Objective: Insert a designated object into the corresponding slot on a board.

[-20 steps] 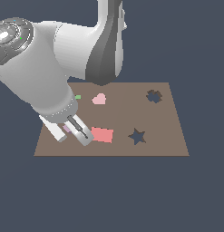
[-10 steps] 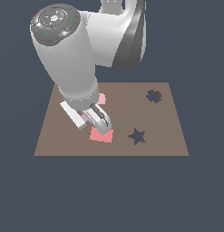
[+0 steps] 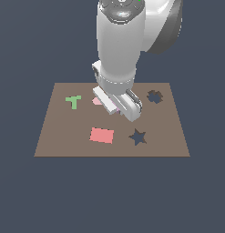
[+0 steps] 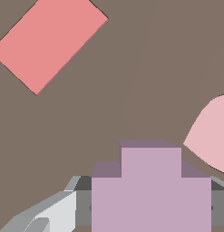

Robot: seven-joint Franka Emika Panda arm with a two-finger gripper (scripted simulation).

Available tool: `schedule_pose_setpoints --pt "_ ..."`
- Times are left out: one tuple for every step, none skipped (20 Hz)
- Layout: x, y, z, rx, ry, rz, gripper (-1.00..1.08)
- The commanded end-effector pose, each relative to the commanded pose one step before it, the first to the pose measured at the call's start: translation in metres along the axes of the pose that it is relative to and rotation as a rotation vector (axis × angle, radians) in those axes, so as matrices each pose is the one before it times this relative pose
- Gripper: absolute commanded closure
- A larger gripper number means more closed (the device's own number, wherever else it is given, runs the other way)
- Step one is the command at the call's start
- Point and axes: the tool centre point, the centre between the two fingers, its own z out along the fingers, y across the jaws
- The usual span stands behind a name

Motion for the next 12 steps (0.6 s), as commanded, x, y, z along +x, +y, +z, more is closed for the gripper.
schedule_pose_setpoints --pt "-0.02587 -0.00491 -0.00104 0.00068 0.00035 0.02637 1.08" --pt "-0.00999 -0.00203 -0.00029 -0.00001 -0.00003 0.01007 1.08" --pt "-0.00987 -0.00203 -0.00028 -0.00001 -0.00003 0.00991 1.08" --pt "-0.00972 -0.00204 -0.00028 -0.00001 -0.00003 0.00977 1.08" --pt "-0.00956 -0.00206 -0.00027 -0.00001 -0.00002 0.00961 1.08" --pt "-0.00935 -0.00206 -0.00027 -0.00001 -0.00002 0.00940 1.08" --pt "-0.00897 -0.00202 -0.00026 0.00000 -0.00002 0.00899 1.08" --pt "-0.00845 -0.00192 -0.00024 0.00000 -0.00002 0.00847 1.08" --pt "-0.00794 -0.00181 -0.00023 0.00000 -0.00002 0.00795 1.08" --pt "-0.00744 -0.00174 -0.00022 0.00000 -0.00002 0.00744 1.08" --pt "-0.00694 -0.00168 -0.00020 0.00000 -0.00002 0.00694 1.08" --pt "-0.00643 -0.00163 -0.00019 0.00000 -0.00001 0.00646 1.08"
